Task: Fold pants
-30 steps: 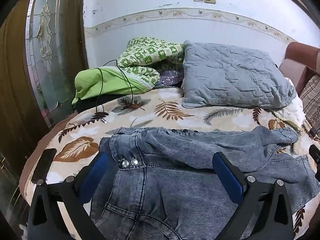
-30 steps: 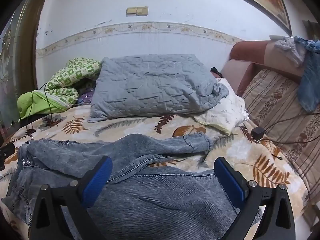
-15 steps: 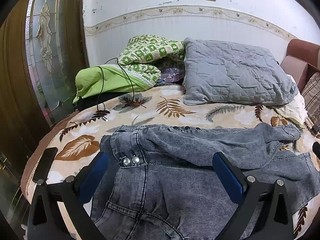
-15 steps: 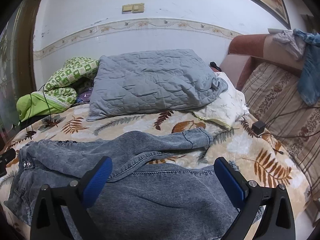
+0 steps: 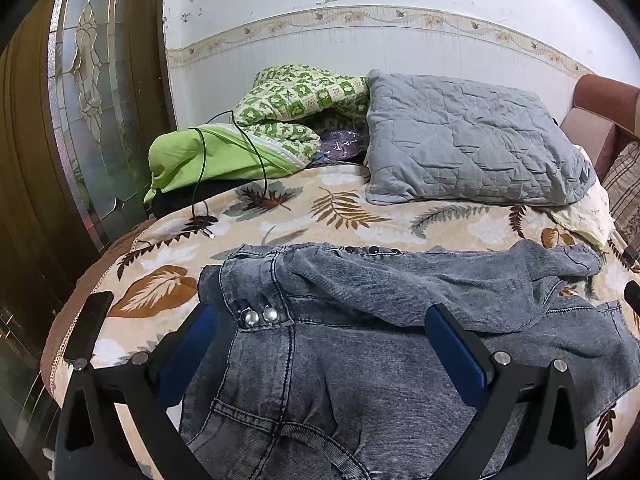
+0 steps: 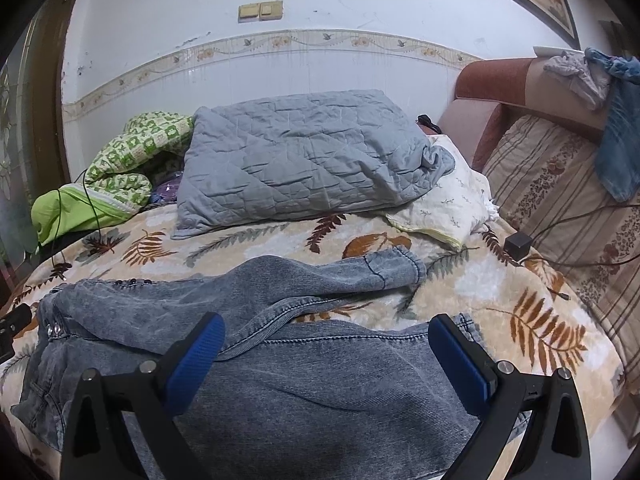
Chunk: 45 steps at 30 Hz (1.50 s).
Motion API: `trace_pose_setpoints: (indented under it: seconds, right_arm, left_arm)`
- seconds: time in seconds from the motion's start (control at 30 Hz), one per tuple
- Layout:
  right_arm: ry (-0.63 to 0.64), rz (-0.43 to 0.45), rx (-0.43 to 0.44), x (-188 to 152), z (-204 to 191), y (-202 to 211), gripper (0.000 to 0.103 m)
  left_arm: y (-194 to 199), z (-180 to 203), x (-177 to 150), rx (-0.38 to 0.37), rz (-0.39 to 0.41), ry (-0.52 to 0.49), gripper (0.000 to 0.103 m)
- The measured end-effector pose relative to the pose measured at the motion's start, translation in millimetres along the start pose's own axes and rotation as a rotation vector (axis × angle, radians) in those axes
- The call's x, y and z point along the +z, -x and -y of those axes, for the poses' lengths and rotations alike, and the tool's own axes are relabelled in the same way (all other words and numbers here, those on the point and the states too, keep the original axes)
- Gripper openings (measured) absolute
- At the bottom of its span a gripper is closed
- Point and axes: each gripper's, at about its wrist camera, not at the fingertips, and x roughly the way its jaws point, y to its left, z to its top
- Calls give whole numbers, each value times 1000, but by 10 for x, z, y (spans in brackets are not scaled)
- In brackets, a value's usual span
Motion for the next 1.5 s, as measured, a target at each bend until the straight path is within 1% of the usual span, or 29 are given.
trace_pose_setpoints:
  seconds: [0.37,0.77,0.97,1.2,1.4,1.5]
  right_arm:
    - [3,0,0,-9,0,2,103]
    - [3,1,0,-7,0,9,103]
    - [13,15,-1,11,-25,53,103]
    - [61,71,18,-17,-189,221,103]
    - [28,112,38,-73,-154,465,103]
    - [22,116,39,-150,-138,577,103]
  left_arm:
    - [-14,2,0,0,-5,-5,103]
    - [41,31,-14,-14,2,-14,103]
    - [83,48,-19,-29,4,-13,103]
    - [251,143,-24,-62,21,-24,103]
    - [531,250,-58,-80,58,-43,103]
    - [671,325,-121,-95,68,-66,103]
